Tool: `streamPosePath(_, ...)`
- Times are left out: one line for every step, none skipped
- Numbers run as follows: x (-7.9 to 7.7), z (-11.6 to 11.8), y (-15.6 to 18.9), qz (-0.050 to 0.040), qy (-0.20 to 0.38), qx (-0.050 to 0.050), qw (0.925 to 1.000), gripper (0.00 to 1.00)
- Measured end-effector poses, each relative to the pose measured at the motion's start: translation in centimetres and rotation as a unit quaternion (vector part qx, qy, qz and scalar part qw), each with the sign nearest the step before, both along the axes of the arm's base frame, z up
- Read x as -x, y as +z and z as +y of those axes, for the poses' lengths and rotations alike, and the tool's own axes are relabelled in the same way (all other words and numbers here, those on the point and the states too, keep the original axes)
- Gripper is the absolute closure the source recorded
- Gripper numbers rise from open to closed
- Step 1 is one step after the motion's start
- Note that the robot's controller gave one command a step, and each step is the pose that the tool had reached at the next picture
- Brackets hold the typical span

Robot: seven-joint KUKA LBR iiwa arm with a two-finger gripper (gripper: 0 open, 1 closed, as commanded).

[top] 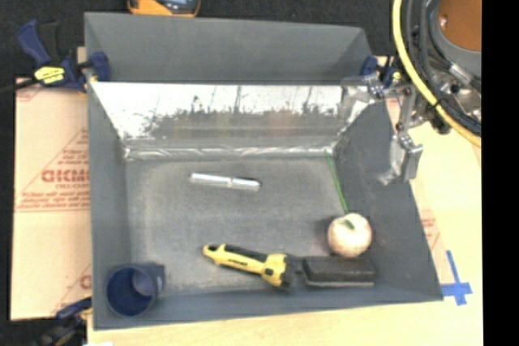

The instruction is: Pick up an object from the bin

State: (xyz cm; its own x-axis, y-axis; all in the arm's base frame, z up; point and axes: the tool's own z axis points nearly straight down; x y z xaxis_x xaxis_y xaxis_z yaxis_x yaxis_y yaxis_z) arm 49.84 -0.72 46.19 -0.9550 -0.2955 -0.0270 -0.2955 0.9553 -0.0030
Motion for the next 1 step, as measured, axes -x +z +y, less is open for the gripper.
streamPosePath(-3.05,0.66,1.60,-0.0011,-0.021,0.000,0.9998,0.00)
